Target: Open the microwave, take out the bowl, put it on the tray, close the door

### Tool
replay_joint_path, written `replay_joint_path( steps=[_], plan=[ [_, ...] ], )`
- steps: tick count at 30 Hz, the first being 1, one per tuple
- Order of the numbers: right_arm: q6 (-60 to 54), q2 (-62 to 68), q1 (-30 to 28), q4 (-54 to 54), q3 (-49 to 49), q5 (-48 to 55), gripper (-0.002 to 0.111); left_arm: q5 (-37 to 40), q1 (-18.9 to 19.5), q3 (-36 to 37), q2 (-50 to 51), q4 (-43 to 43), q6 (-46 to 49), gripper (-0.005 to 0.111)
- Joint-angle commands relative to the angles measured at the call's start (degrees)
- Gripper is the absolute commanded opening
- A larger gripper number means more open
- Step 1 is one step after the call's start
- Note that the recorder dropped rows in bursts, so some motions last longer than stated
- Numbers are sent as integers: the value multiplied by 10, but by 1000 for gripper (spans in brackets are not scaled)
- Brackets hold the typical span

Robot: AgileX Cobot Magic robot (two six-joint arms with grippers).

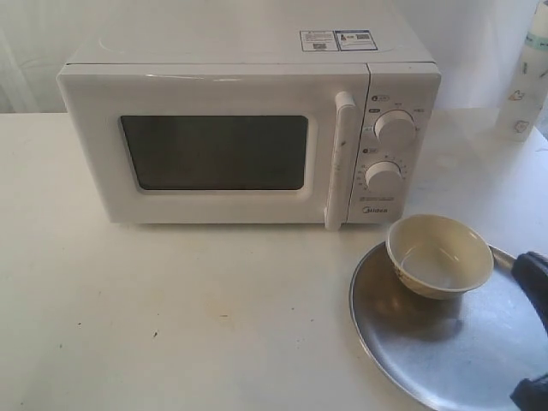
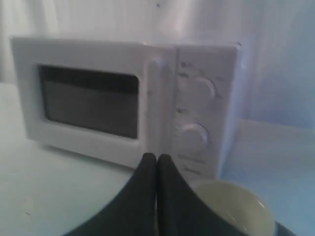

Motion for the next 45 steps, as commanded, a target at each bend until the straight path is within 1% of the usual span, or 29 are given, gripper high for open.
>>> replay_joint_path(
  steps=[1, 3, 5, 6, 8, 9, 13, 14, 16, 18, 19, 21, 22, 24, 26, 27, 28, 29, 30, 31, 32, 33, 34, 35, 41, 45],
  plan=[
    [48, -3, -5, -26, 4, 133, 0, 2, -3, -2, -1, -3, 0, 0],
    [48, -3, -5, -21, 4, 165, 0, 2, -3, -2, -1, -3, 0, 0],
    [66, -3, -5, 7, 4, 196, 0, 2, -3, -2, -1, -3, 0, 0],
    [86, -6, -5, 33, 4, 214, 0, 2, -3, -2, -1, -3, 0, 0],
    [172, -31, 2, 96, 4, 258, 0, 2, -3, -2, -1, -3, 0, 0],
    [197, -44, 5, 99, 4, 265, 0, 2, -3, -2, -1, -3, 0, 0],
    [270, -166, 25, 108, 4, 258, 0, 2, -3, -2, -1, -3, 0, 0],
    [299, -184, 26, 108, 4, 255, 0, 2, -3, -2, -1, -3, 0, 0],
    [314, -184, 26, 108, 4, 247, 0, 2, -3, -2, -1, -3, 0, 0],
    [394, -173, 29, 108, 4, 250, 0, 2, -3, -2, -1, -3, 0, 0],
    [464, -173, 29, 107, 4, 243, 0, 2, -3, -2, -1, -3, 0, 0],
    [556, -173, 29, 108, 4, 232, 0, 2, -3, -2, -1, -3, 0, 0],
    [572, -173, 29, 124, 4, 234, 0, 2, -3, -2, -1, -3, 0, 0],
    [572, -173, 29, 206, 4, 247, 0, 2, -3, -2, -1, -3, 0, 0],
    [562, -173, 29, 243, 4, 256, 0, 2, -3, -2, -1, -3, 0, 0],
    [458, -175, 29, 298, 4, 282, 0, 2, -3, -2, -1, -3, 0, 0],
    [384, -177, 29, 335, 4, 300, 0, 2, -3, -2, -1, -3, 0, 0],
    [150, -182, 29, 444, 4, 359, 0, 2, -3, -2, -1, -3, 0, 0],
    [18, -184, 29, 493, 4, 384, 0, 2, -3, -2, -1, -3, 0, 0],
    [-279, -184, 29, 559, 4, 418, 0, 2, -3, -2, -1, -3, 0, 0],
    [-399, -184, 29, 592, 4, 426, 0, 2, -3, -2, -1, -3, 0, 0],
    [-654, -184, 29, 700, 4, 443, 0, 2, -3, -2, -1, -3, 0, 0],
    [-731, -184, 29, 729, 4, 444, 0, 2, -3, -2, -1, -3, 0, 0],
    [-759, -184, 29, 725, 4, 447, 0, 2, -3, -2, -1, -3, 0, 0],
    [-757, -184, 29, 678, 4, 444, 0, 2, -3, -2, -1, -3, 0, 0],
    [-752, -184, 29, 674, 4, 444, 0, 2, -3, -2, -1, -3, 0, 0]
  ],
)
